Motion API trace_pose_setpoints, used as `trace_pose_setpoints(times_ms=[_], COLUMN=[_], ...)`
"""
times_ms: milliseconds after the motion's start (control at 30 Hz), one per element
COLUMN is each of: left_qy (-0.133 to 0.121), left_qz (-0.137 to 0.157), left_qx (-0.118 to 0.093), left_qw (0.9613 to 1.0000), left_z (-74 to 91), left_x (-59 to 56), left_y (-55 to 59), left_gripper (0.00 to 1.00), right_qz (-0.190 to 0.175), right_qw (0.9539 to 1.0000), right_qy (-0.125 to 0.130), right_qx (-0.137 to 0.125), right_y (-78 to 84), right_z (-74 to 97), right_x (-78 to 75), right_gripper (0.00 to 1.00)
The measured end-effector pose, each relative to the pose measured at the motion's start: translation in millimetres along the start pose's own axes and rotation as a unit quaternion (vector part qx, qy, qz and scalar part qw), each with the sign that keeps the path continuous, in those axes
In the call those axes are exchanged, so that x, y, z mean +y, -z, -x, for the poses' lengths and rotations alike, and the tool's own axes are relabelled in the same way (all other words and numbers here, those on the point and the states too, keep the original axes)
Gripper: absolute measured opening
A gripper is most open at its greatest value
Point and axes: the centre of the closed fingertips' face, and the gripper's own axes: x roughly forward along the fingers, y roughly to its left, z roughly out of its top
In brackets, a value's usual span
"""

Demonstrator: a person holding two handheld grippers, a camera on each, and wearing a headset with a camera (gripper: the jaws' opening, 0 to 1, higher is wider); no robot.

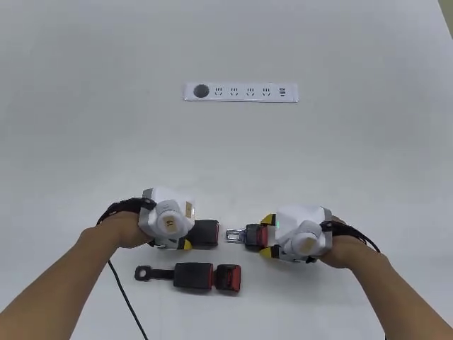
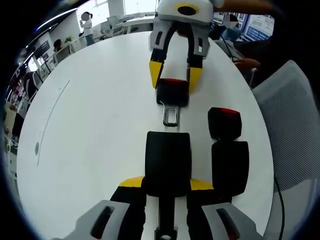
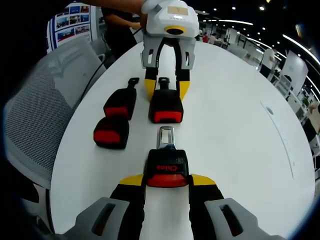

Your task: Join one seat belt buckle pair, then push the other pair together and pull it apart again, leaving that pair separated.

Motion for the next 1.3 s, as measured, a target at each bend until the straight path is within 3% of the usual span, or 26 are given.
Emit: trace_pose_setpoints(times_ms=[233, 433, 1300], left_qy=[0.000, 0.000, -0.001], left_qz=[-0.001, -0.002, 0.000], left_qx=[0.002, 0.004, 0.008], left_qw=[1.0000, 1.0000, 1.0000], left_z=[-2.4, -3.4, -3.0], left_x=[1.2, 1.7, 1.6], left_y=[3.0, 3.8, 2.3], left_gripper=[0.31, 0.31, 0.31], right_qz=[-0.003, -0.003, -0.002], right_qw=[1.0000, 1.0000, 0.9999], right_qy=[-0.001, -0.002, -0.005], right_qx=[-0.006, -0.008, -0.016], right_y=[-6.3, -2.4, -10.4], right_z=[-5.6, -19.9, -23.4], right_x=[-1.0, -5.5, -2.9], right_gripper=[0.30, 0.30, 0.30])
